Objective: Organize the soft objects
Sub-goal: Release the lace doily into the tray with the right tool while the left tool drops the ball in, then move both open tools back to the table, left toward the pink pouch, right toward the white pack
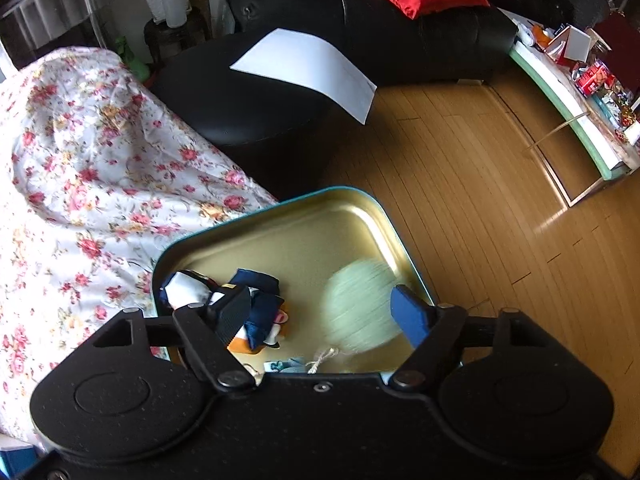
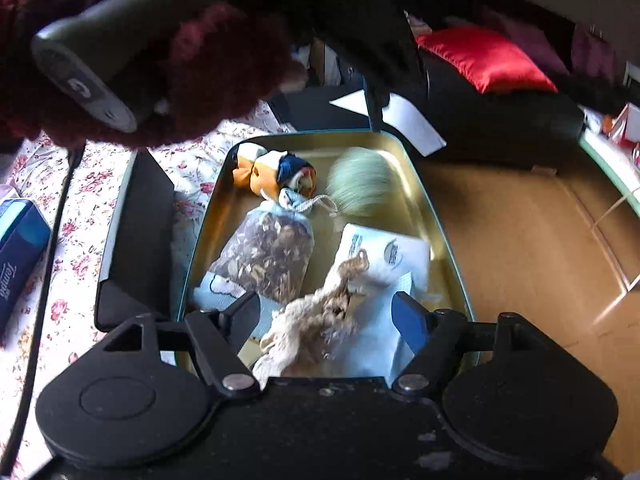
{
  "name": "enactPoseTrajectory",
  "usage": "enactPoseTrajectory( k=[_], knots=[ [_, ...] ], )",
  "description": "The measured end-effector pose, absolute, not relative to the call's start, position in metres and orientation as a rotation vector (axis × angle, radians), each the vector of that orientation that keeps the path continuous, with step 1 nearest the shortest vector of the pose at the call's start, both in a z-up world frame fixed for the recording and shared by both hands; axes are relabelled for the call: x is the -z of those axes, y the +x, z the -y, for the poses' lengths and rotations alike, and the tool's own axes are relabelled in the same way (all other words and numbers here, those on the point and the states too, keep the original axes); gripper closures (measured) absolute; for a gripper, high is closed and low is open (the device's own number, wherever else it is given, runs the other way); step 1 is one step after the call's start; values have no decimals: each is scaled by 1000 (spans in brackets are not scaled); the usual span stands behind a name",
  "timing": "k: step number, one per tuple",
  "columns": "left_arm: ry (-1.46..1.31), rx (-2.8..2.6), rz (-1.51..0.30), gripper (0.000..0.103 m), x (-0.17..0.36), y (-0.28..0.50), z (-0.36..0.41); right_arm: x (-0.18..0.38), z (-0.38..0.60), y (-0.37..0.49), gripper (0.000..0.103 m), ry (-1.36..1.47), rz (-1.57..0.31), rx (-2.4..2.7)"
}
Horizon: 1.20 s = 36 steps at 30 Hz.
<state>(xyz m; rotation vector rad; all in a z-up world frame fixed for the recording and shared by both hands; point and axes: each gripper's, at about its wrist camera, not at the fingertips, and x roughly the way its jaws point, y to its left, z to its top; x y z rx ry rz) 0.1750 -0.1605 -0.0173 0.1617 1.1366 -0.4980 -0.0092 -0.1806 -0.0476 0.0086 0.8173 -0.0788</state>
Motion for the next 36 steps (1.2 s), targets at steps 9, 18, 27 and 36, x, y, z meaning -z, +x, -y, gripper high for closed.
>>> enactPoseTrajectory(
  k=[9,18,27,36],
  knots=[
    [123,499,-1139,30,10,174,141,43,172,-12,18,-16,-732,43],
    [71,442,-1107,30,-15,163,64,44,176,-3,14,68,-684,71],
    [55,222,-1039,29,-44,127,-85,60,183,8,13,190,-677,152],
    [50,-47,-1024,20,-44,80,-226,55,166,-11,13,149,-574,139]
  ],
)
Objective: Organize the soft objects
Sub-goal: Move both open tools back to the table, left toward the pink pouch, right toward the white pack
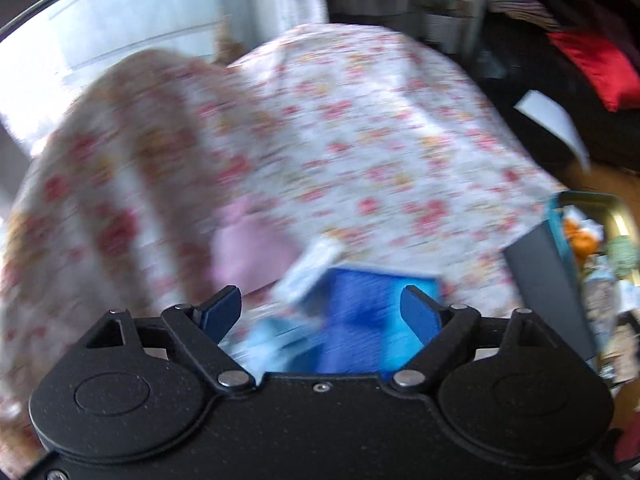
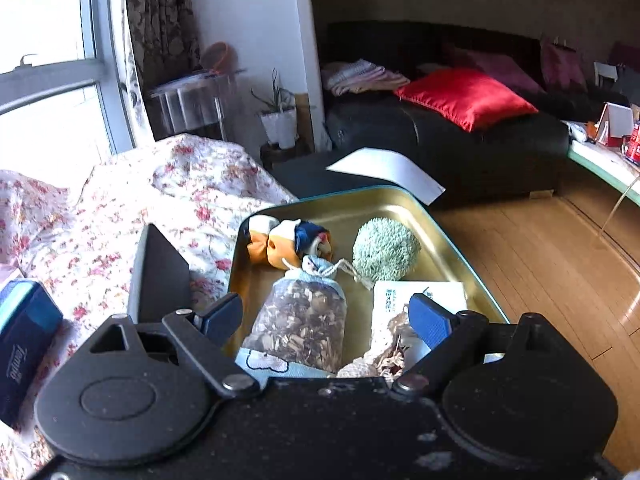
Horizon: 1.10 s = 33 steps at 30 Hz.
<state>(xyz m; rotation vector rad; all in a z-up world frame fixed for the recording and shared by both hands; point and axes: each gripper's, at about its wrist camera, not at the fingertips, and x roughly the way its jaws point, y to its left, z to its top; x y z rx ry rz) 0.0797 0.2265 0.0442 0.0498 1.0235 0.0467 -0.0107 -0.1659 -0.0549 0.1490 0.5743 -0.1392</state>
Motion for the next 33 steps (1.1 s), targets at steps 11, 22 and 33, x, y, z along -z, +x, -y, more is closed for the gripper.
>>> enactPoseTrajectory(
  k=[11,22,33],
  knots=[
    [-39,-219,-949,20,-13,46,-294,49,176,-24,12,186,-573,258],
    [-116,-201,-942,18,11,47,-307,41,157,-54,11,136,-633,281],
    [-131,-179,-978,17,5,94,-307,17,102,-58,9,50,-643,110]
  ],
)
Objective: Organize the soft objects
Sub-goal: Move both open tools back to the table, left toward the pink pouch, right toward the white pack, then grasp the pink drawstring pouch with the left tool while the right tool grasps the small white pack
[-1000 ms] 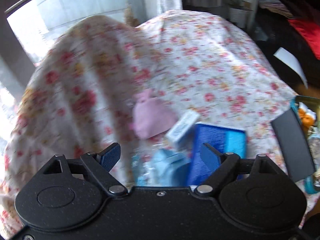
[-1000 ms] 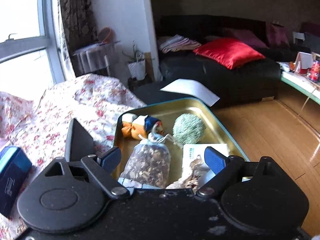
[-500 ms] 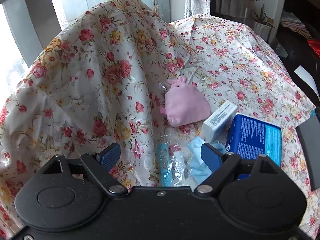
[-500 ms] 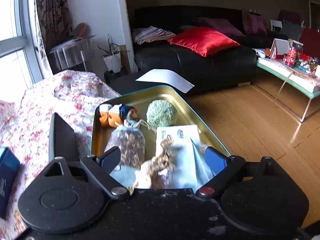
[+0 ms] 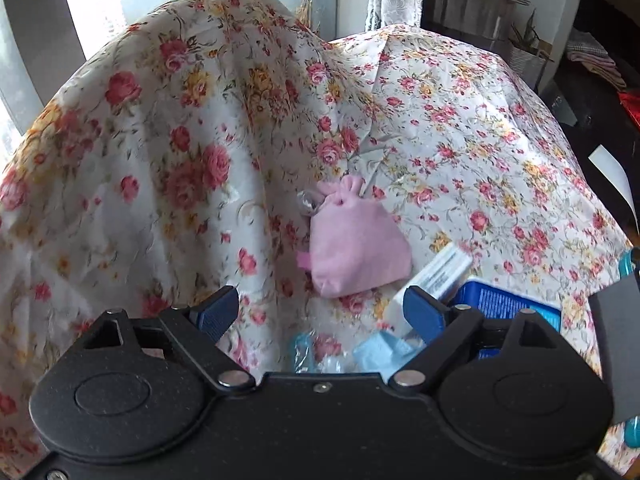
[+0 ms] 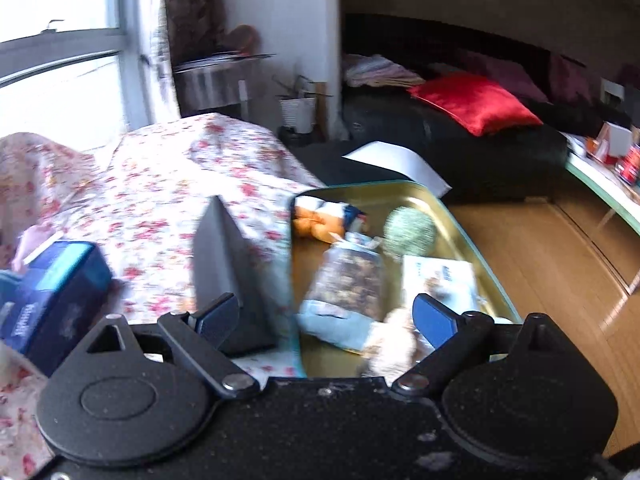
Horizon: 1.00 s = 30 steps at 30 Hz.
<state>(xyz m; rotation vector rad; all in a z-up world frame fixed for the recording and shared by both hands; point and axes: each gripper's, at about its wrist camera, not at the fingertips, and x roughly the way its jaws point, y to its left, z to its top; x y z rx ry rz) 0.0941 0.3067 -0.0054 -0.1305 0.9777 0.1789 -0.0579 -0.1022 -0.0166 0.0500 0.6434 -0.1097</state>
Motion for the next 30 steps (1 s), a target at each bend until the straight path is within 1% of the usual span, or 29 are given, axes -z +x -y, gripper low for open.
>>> enactPoseTrajectory(
  k=[11,19,30],
  knots=[
    [-112,-173,-987,17,10,135,-307,-1,52,-67,6,-91,-629,-43],
    [-77,-98,-990,17,19,150,-309,-3,32,-66,6,-131,-662,-75],
    [-81,-18,-1008,16,45,163,-311,-11,-6,-52,5,-145,-703,-130]
  ],
)
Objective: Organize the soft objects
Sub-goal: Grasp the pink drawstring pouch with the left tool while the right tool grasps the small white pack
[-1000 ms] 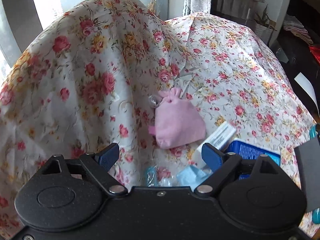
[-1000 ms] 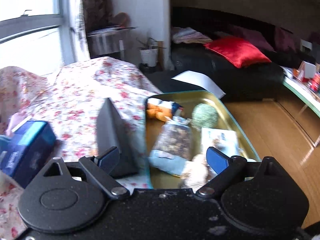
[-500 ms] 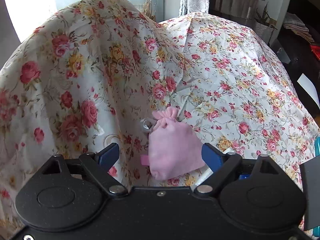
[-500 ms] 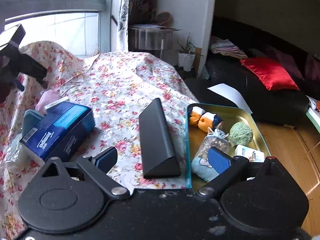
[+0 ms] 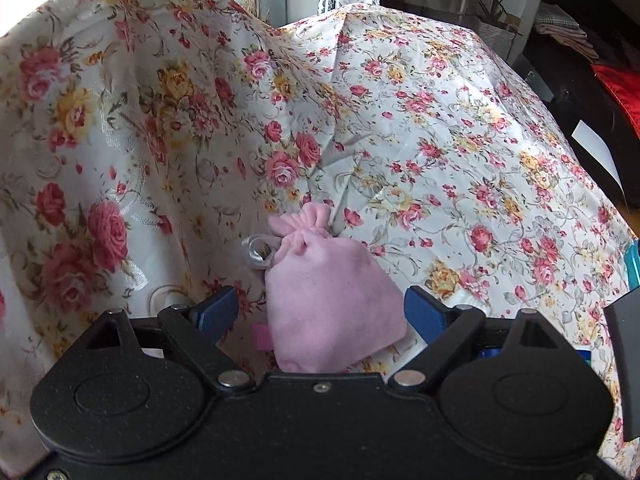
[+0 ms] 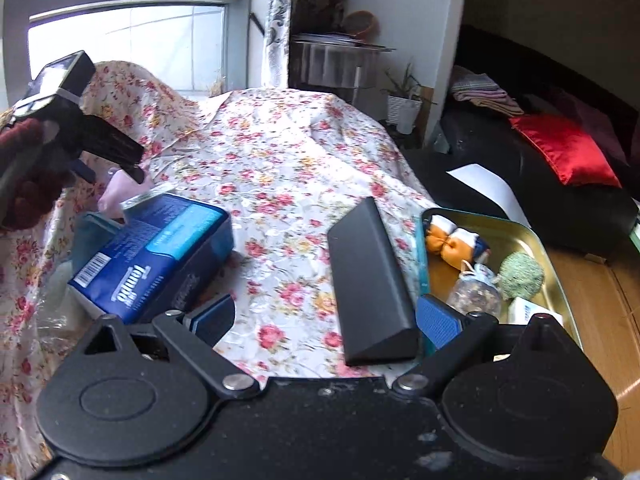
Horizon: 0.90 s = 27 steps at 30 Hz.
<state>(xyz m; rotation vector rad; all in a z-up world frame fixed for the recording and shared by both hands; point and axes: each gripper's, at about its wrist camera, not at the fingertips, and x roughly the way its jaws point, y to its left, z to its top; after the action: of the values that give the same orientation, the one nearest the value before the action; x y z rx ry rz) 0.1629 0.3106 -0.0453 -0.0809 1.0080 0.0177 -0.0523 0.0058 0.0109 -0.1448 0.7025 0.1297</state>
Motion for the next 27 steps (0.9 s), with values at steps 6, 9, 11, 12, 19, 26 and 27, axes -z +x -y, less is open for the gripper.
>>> enactPoseTrajectory(
  k=[6,9,11,12,19,26,27],
  knots=[
    [-106,-3,-1061,16,48,177,-315,-21,-43,-33,5,-179,-695,-216],
    [-147,9,-1071,16,43,179,-320,-25,-66,-16,4,-174,-675,-274],
    [-157,-4,-1068,16,42,179,-322,-25,-83,-2,4,-171,-665,-311],
    [-155,-8,-1075,16,43,179,-322,-24,-92,5,4,-174,-660,-332],
    [-205,-16,-1110,16,42,183,-329,-9,-155,53,4,-303,-668,-479],
    [-248,-28,-1123,16,40,186,-337,11,-189,91,4,-375,-721,-576],
    [-253,-28,-1127,16,40,187,-337,14,-193,96,4,-383,-727,-582]
  ],
)
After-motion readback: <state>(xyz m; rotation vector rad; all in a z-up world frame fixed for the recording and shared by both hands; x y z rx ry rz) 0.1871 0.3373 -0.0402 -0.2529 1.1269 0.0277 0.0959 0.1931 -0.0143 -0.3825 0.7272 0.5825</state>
